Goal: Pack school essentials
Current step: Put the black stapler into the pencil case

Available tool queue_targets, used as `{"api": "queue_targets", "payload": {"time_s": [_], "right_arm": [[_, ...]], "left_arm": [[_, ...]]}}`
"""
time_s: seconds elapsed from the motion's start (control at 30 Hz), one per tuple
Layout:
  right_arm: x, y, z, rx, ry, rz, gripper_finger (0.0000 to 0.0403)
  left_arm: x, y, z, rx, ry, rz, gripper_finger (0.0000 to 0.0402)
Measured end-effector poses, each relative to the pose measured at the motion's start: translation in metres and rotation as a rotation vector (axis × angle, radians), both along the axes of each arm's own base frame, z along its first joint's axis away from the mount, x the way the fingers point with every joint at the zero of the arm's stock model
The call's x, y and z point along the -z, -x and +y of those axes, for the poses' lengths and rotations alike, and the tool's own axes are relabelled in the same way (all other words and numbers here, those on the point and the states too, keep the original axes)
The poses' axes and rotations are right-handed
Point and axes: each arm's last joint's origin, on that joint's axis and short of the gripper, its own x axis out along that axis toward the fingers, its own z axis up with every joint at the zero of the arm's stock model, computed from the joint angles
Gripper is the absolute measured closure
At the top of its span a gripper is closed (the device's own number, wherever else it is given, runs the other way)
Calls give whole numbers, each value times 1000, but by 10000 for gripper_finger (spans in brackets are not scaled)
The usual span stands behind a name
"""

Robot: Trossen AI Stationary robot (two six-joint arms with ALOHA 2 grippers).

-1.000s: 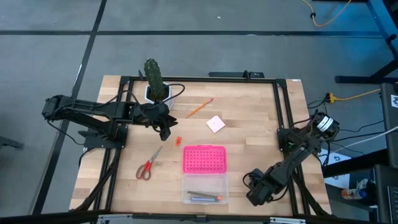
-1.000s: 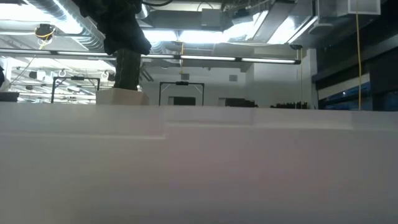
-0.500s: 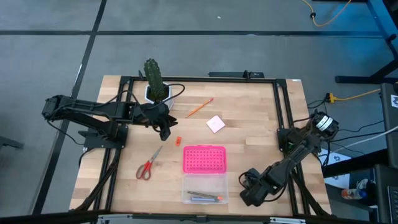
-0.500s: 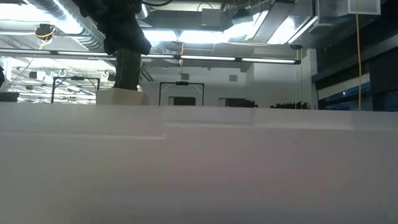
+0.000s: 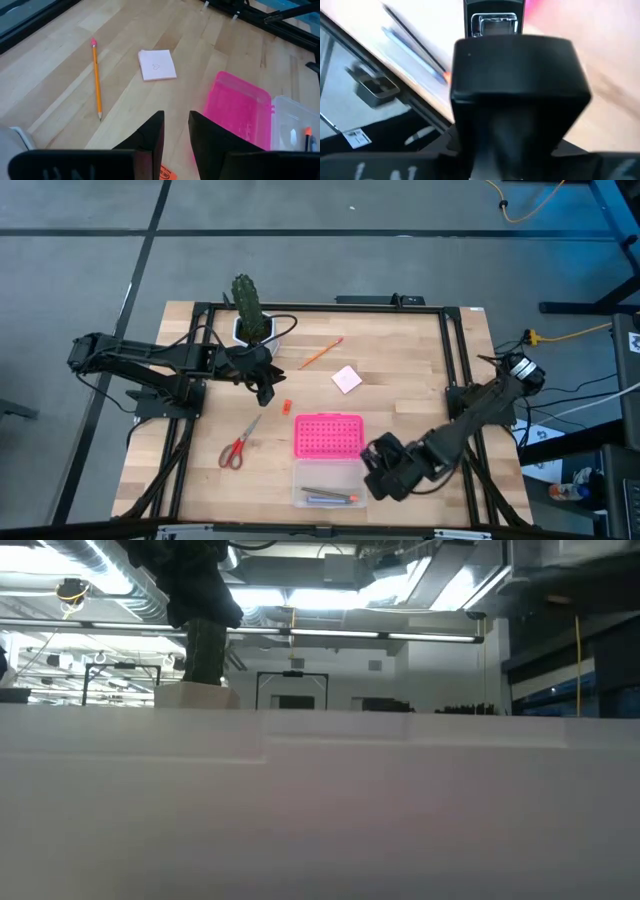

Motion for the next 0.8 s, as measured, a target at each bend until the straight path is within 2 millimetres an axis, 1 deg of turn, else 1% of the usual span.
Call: {"api": "queue_targets", "payload": {"time_s": [0.1,0.23,0.33,0.47,0.57,0.63,0.73,0.8], "right_arm": [[1,-18,-9,-52,0,-49,290],[13,-50,-17,-199,-51,-110,290],[25,-69,-25,-261,-72,-133,290],[42,-83,-33,-352,-143,-96,290],[59,-91,-34,-435,-224,-51,290],[67,-98,-33,-468,-255,-59,290],[72,-107,-34,-506,-241,-61,290],[71,-114,-34,-525,-224,-85,290]], "left_arm": [[0,0,0,0,0,0,318],[0,0,0,0,0,0,318],[0,0,0,1,0,0,318],[0,0,0,0,0,0,318],[0,0,0,1,0,1,318],[0,0,0,0,0,1,318],[0,0,0,0,0,1,318],[0,0,0,0,0,0,318]]}}
